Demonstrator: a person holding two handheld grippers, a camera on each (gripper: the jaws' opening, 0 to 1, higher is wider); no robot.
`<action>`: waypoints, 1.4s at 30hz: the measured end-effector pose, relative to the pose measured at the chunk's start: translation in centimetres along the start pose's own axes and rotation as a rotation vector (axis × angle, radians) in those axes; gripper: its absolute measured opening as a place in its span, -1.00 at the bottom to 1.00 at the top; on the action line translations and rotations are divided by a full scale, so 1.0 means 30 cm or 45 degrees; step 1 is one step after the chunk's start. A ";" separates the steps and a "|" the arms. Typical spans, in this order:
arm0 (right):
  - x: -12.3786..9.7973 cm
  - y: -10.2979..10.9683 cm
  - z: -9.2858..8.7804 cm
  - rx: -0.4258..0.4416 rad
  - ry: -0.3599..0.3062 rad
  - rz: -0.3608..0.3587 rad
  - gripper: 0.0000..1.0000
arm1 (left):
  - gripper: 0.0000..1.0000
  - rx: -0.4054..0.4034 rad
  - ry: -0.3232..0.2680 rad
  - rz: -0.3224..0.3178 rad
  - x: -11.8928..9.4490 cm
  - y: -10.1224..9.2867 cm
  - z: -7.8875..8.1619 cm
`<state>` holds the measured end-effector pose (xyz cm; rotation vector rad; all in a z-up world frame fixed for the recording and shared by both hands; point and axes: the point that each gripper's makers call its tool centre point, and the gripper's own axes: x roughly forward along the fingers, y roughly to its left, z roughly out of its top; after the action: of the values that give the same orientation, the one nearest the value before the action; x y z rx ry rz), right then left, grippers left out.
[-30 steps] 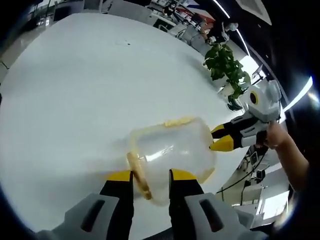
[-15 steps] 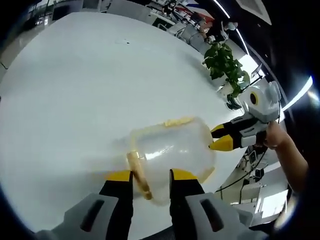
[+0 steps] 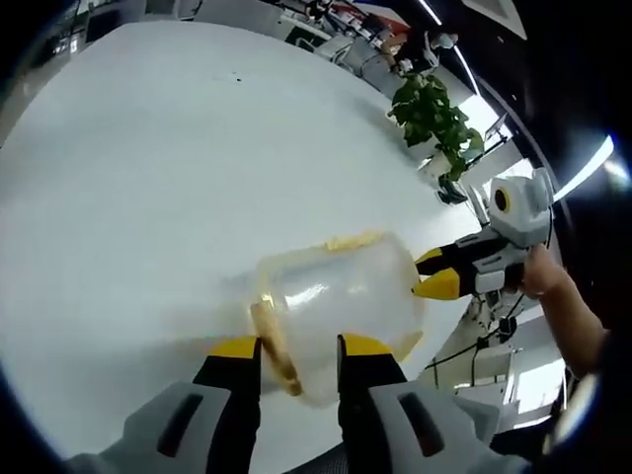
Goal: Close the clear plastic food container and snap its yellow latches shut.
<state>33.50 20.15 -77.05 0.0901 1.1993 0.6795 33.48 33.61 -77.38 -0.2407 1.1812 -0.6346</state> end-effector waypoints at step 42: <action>-0.014 0.025 0.052 -0.070 -0.300 0.070 0.62 | 0.76 0.132 -0.094 0.048 -0.037 -0.003 0.010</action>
<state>34.48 20.97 -75.80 0.1530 0.9541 0.7285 33.48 34.14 -76.35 -0.1525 1.0768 -0.6463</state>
